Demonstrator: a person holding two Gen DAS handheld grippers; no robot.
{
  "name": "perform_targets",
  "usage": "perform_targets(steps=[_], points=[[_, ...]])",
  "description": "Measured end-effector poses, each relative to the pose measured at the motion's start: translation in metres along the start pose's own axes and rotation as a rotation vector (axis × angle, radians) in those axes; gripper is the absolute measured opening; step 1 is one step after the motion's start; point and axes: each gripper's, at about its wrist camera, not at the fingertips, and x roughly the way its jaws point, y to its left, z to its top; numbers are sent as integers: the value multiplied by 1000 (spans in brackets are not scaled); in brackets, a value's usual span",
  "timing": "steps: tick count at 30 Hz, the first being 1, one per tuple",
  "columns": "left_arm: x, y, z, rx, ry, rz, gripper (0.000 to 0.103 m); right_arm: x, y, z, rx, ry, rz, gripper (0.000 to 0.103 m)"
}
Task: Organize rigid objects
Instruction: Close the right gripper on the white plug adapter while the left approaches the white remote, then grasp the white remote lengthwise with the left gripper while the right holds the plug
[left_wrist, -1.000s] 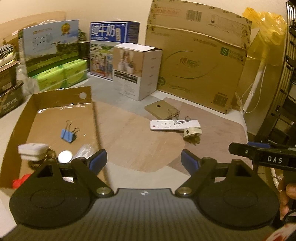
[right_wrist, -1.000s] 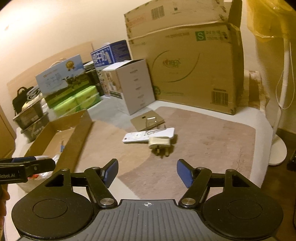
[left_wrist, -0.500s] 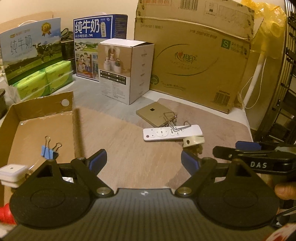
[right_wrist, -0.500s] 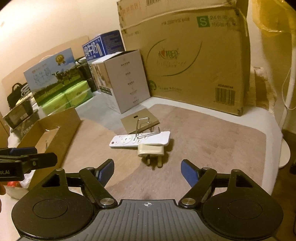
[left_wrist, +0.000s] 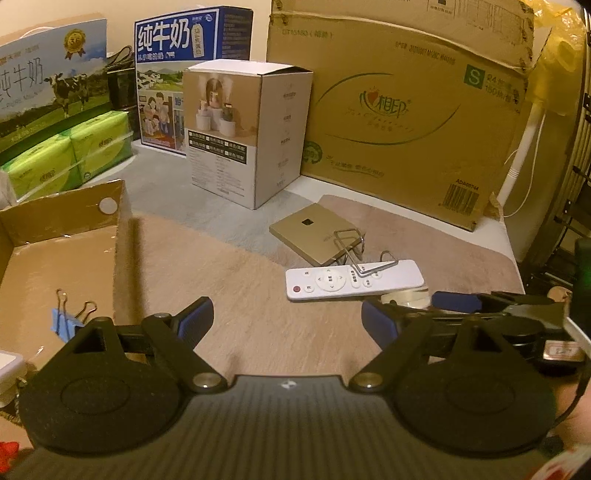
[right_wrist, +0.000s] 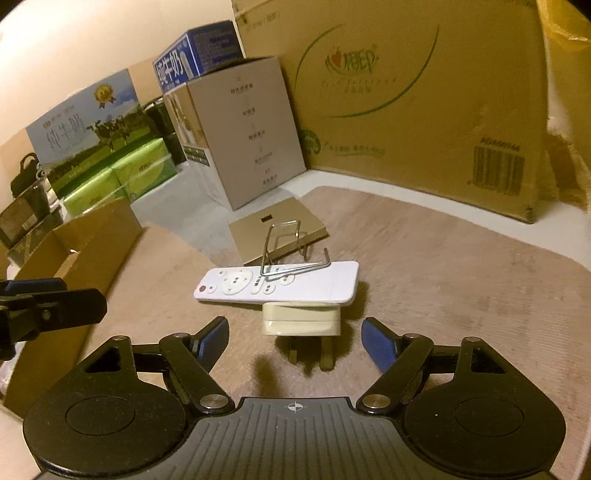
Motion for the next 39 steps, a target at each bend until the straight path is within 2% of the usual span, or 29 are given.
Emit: perform_targets(steps=[3, 5, 7, 14, 21, 25, 33, 37, 39], points=[[8, 0, 1, -4, 7, -1, 86, 7, -2, 1, 9, -3, 5, 77], [13, 0, 1, -6, 11, -1, 86, 10, -4, 2, 13, 1, 8, 60], [16, -1, 1, -9, 14, -2, 86, 12, -4, 2, 12, 8, 5, 51], [22, -6, 3, -10, 26, -13, 86, 4, -7, 0, -11, 8, -10, 50], [33, -17, 5, 29, 46, -27, 86, -9, -30, 0, -14, 7, -45, 50], [46, -27, 13, 130, 84, -67, 86, -11, -42, 4, -26, 9, -47, 50], [85, -42, 31, 432, 185, -193, 85, -6, -54, 15, -89, 32, -4, 50], [102, -47, 35, 584, 233, -252, 84, 0, -55, 22, -169, 80, 64, 50], [109, -49, 36, 657, 253, -287, 84, 2, -53, 25, -247, 119, 102, 50]])
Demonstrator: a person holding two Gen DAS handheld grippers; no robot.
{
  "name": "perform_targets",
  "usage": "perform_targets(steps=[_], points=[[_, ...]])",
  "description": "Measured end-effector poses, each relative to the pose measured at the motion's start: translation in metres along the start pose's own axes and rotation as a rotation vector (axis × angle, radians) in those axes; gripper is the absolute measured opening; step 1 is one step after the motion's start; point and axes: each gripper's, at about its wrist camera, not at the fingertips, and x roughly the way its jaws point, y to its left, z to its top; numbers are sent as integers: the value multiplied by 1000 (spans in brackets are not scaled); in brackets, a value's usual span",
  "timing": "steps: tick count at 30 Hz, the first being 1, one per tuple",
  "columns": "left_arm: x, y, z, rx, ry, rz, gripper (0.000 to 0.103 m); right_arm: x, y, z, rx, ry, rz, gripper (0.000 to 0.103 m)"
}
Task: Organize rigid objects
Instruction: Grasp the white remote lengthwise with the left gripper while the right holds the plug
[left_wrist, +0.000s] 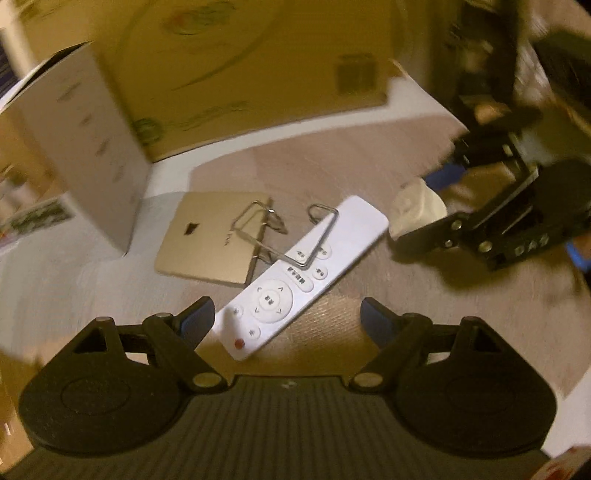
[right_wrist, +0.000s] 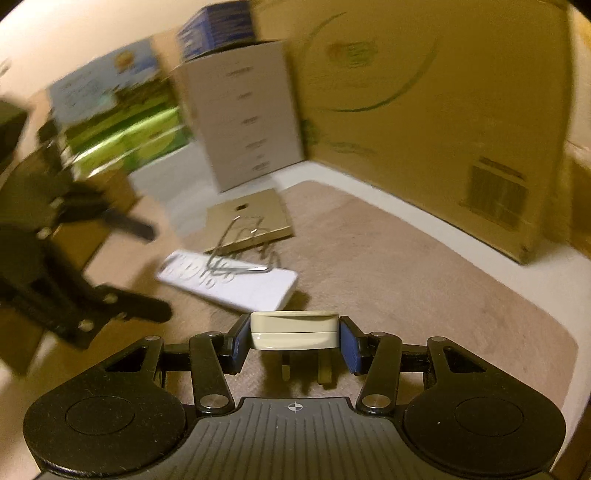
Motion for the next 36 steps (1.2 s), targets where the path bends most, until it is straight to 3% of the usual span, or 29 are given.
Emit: perform_targets(steps=[7, 18, 22, 28, 33, 36], points=[[17, 18, 1, 125, 29, -74, 77, 7, 1, 11, -240, 100, 74, 50], [33, 36, 8, 196, 70, -238, 63, 20, 1, 24, -368, 185, 124, 50], [32, 36, 12, 184, 95, -274, 42, 21, 0, 25, -350, 187, 129, 50], [21, 13, 9, 74, 143, -222, 35, 17, 4, 23, -320, 186, 100, 50], [-1, -26, -8, -32, 190, -136, 35, 3, 20, 15, -283, 195, 71, 50], [-18, -50, -29, -106, 179, -62, 35, -9, 32, 5, -231, 197, 52, 50]])
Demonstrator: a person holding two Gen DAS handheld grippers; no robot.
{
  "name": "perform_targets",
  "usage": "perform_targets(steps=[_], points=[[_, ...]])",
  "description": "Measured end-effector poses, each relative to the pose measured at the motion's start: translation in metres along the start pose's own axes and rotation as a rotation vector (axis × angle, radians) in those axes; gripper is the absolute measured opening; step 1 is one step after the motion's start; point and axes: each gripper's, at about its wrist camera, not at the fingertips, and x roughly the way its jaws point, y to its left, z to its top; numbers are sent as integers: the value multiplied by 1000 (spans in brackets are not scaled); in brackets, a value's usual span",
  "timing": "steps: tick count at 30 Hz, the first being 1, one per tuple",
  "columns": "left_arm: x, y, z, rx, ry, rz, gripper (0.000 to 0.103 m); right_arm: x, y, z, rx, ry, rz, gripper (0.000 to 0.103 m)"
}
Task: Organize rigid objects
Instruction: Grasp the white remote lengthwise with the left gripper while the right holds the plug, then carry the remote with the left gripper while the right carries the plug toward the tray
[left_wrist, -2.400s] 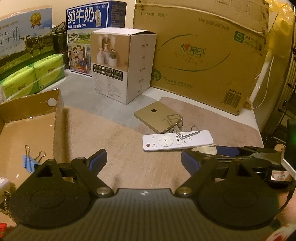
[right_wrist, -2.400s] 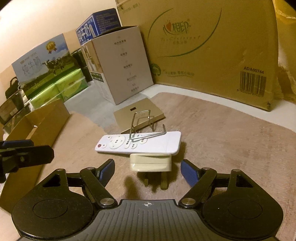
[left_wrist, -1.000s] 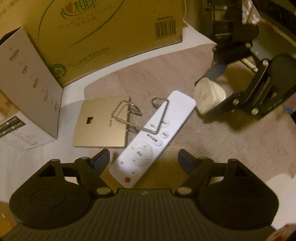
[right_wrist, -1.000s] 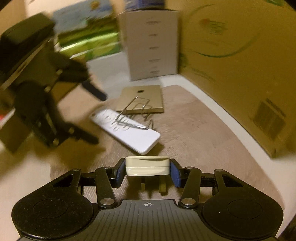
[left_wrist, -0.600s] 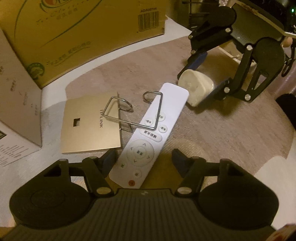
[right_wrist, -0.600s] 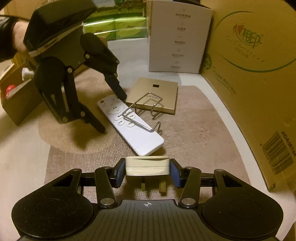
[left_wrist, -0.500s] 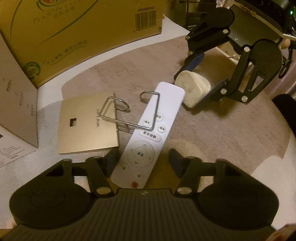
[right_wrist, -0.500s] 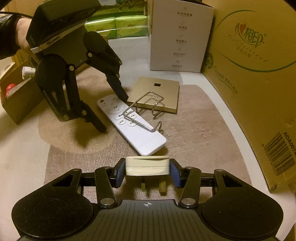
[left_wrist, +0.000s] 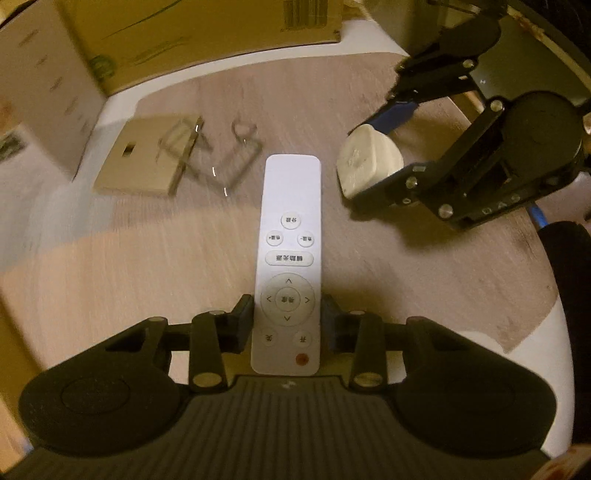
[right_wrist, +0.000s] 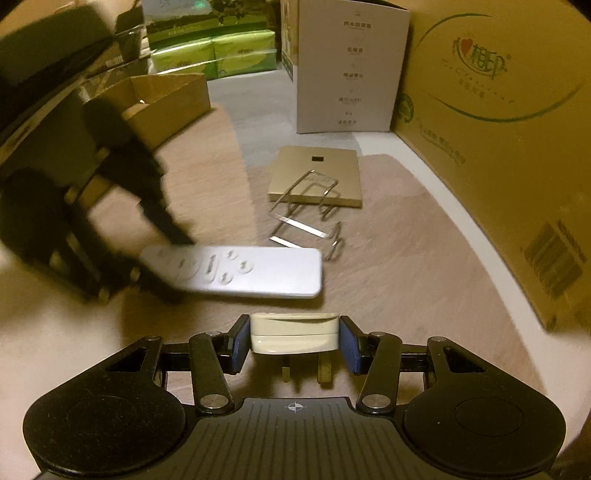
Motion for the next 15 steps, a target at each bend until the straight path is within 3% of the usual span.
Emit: perform_targets(steps=[7, 10, 15], points=[[-33, -47, -72, -248, -100, 81, 35, -24, 46, -34, 178, -28, -10, 50], [-43, -70, -95, -271, -134, 113, 35, -32, 71, -48, 207, -49, -22, 50], [-48, -80, -109, -337, -205, 69, 39, -40, 100, -65, 246, -64, -47, 50]])
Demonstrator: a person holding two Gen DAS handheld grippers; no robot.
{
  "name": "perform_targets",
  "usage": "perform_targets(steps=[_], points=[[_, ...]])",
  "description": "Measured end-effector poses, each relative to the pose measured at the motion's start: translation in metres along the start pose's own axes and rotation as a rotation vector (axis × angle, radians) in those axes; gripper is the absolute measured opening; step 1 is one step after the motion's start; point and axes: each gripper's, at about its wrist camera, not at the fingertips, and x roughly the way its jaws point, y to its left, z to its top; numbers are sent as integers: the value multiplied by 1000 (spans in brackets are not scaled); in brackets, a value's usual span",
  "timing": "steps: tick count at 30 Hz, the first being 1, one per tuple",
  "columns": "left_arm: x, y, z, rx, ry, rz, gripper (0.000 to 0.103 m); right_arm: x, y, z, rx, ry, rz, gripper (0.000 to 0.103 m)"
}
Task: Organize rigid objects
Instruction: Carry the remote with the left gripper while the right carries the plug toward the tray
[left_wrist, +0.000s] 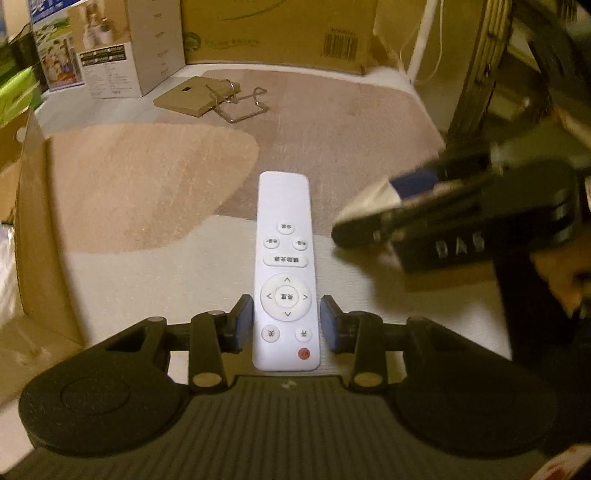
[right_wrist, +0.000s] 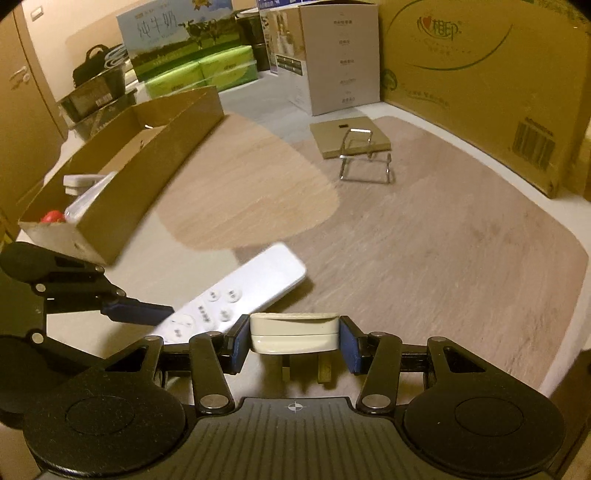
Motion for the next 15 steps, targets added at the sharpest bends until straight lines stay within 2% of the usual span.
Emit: perform_targets(steps=[6, 11, 15], points=[[11, -3, 9, 32, -26, 6, 40, -8, 2, -14, 26, -9, -50, 50], [24, -2, 20, 22, -46, 26, 40, -13, -6, -18, 42, -16, -72, 50], [30, -4, 24, 11, -62, 55, 35, -12, -10, -17, 56, -26, -78, 50]])
